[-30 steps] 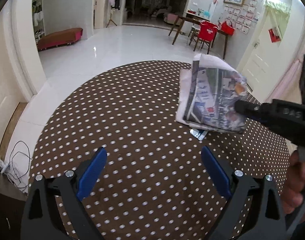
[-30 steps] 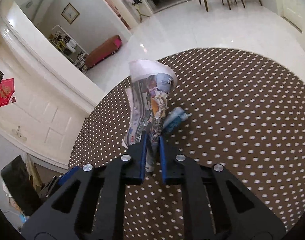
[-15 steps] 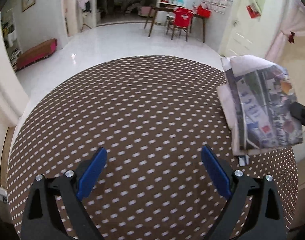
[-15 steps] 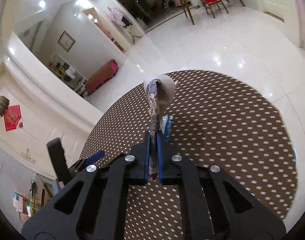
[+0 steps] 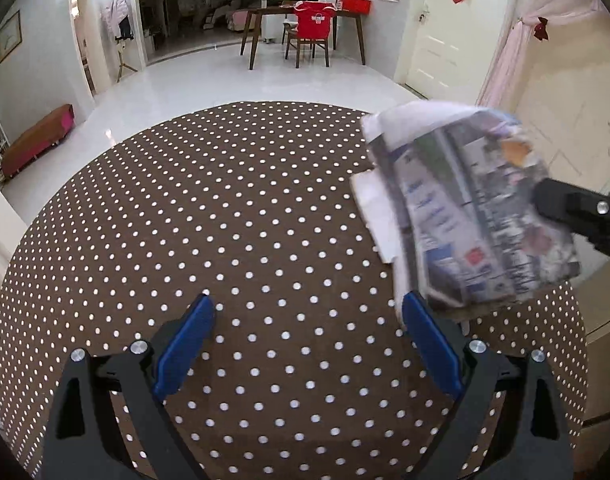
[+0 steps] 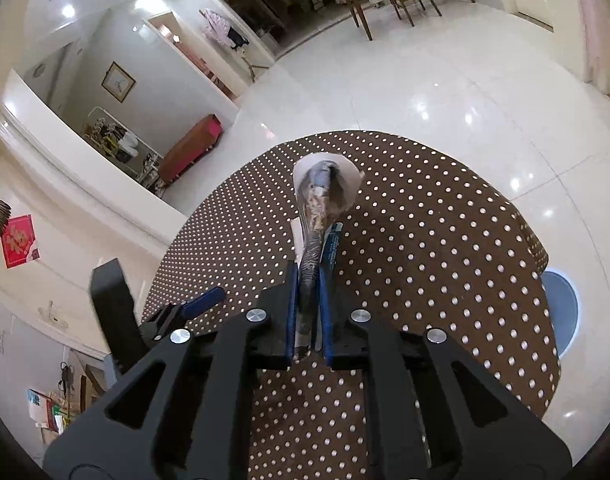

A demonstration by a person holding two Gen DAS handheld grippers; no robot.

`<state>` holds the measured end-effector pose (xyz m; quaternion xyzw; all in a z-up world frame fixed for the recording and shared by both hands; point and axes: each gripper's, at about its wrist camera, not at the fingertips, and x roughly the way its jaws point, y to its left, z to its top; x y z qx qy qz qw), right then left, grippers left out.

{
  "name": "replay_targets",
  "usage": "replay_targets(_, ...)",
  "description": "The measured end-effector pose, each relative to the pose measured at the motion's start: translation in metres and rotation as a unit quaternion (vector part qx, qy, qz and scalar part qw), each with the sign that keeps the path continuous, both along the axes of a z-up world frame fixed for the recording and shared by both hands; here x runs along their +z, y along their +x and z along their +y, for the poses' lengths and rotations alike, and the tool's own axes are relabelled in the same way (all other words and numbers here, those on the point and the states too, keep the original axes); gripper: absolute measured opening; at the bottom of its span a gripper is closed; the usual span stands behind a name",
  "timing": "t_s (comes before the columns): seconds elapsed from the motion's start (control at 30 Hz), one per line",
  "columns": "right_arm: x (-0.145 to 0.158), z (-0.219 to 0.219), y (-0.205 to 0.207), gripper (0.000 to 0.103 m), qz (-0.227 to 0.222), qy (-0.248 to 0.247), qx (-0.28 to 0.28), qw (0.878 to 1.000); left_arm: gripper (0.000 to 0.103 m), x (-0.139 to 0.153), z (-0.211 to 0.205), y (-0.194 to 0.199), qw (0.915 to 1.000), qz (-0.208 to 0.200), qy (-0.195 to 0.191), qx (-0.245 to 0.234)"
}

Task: Collect trash
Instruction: 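Grasp the blue tube with the left gripper while the right holds the newspaper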

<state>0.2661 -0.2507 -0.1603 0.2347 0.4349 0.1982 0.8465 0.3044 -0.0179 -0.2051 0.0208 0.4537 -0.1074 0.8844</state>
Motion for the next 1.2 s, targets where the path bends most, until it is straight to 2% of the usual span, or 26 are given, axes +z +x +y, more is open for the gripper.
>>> replay_targets(0.07, -0.003, 0.001, 0.006, 0.012, 0.002, 0.002, 0.005, 1.0, 0.093, 0.0, -0.002, 0.001, 1.0, 0.002, 0.001, 0.004)
replay_targets(0.13, -0.003, -0.001, 0.012, 0.008, 0.003, 0.019, 0.008, 1.0, 0.093, -0.001, -0.001, 0.001, 1.0, 0.004, -0.002, 0.006)
replay_targets(0.23, 0.007, -0.012, 0.007, 0.007, -0.024, 0.039, 0.0, 0.999, 0.093, -0.003, 0.013, -0.011, 1.0, 0.005, 0.0, 0.006)
replay_targets(0.33, 0.017, -0.028, 0.0, 0.007, -0.044, 0.047, -0.024, 0.998, 0.093, -0.003, 0.014, -0.033, 0.9998, 0.004, -0.019, -0.004)
replay_targets(0.53, 0.034, -0.063, -0.011, 0.007, -0.065, 0.05, -0.061, 0.995, 0.093, -0.003, -0.032, -0.03, 0.9988, 0.001, -0.014, -0.046)
replay_targets(0.67, 0.041, -0.089, -0.022, 0.007, -0.072, 0.042, -0.086, 0.993, 0.09, -0.006, -0.054, -0.019, 0.9989, 0.002, -0.011, -0.046)
replay_targets(0.7, 0.041, -0.095, -0.025, 0.007, -0.073, 0.041, -0.091, 0.992, 0.077, -0.005, -0.061, -0.016, 0.9989, -0.002, -0.005, -0.047)
replay_targets(0.73, 0.042, -0.102, -0.027, 0.007, -0.074, 0.041, -0.098, 0.992, 0.058, -0.003, -0.065, -0.015, 0.9988, -0.006, 0.002, -0.049)
replay_targets(0.77, 0.043, -0.106, -0.028, 0.007, -0.074, 0.04, -0.103, 0.991, 0.048, -0.001, -0.07, -0.013, 0.9986, -0.006, 0.006, -0.052)
replay_targets(0.8, 0.044, -0.114, -0.029, 0.007, -0.075, 0.04, -0.111, 0.99, 0.024, 0.001, -0.072, -0.011, 0.9983, -0.002, 0.001, -0.058)
replay_targets(0.83, 0.043, -0.12, -0.032, 0.007, -0.075, 0.041, -0.118, 0.989, 0.012, 0.003, -0.073, -0.009, 0.9979, 0.007, -0.011, -0.063)
replay_targets(0.9, 0.042, -0.134, -0.037, 0.007, -0.076, 0.043, -0.132, 0.987, 0.009, 0.005, -0.073, -0.007, 0.9972, 0.017, -0.026, -0.069)
replay_targets(1.03, 0.036, -0.166, -0.049, 0.007, -0.076, 0.045, -0.163, 0.983, 0.008, 0.012, -0.077, -0.017, 0.9973, 0.009, -0.034, -0.065)
replay_targets(1.2, 0.023, -0.204, -0.063, 0.007, -0.066, 0.041, -0.206, 0.976, 0.008, 0.035, -0.092, -0.031, 0.9957, -0.011, -0.048, -0.078)
